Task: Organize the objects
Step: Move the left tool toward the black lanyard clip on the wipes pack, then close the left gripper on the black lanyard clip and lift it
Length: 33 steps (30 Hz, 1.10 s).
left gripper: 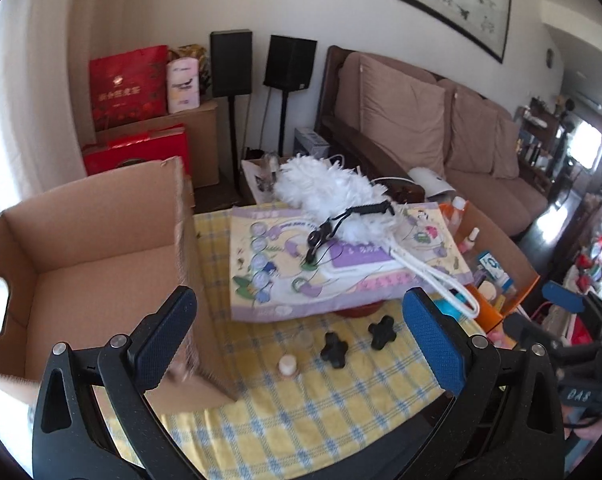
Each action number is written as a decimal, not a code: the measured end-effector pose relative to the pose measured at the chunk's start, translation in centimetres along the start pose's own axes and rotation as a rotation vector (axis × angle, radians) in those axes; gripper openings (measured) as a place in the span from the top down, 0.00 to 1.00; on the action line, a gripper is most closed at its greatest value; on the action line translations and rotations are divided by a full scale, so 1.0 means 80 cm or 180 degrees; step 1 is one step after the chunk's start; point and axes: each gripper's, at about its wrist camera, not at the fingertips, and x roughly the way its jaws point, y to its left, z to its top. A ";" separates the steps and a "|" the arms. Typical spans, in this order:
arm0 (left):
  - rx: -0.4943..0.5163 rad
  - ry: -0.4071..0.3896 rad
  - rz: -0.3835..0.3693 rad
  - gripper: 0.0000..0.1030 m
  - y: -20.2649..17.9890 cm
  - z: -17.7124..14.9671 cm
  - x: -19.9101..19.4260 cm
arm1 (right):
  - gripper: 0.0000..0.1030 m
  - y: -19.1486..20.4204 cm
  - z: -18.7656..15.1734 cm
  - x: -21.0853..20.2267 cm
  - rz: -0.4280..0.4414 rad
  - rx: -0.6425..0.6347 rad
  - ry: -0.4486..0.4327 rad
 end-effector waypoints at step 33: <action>0.0416 0.0313 -0.0190 0.67 -0.095 0.063 0.162 | 0.00 -0.032 -0.005 0.046 0.0072 0.0153 0.0182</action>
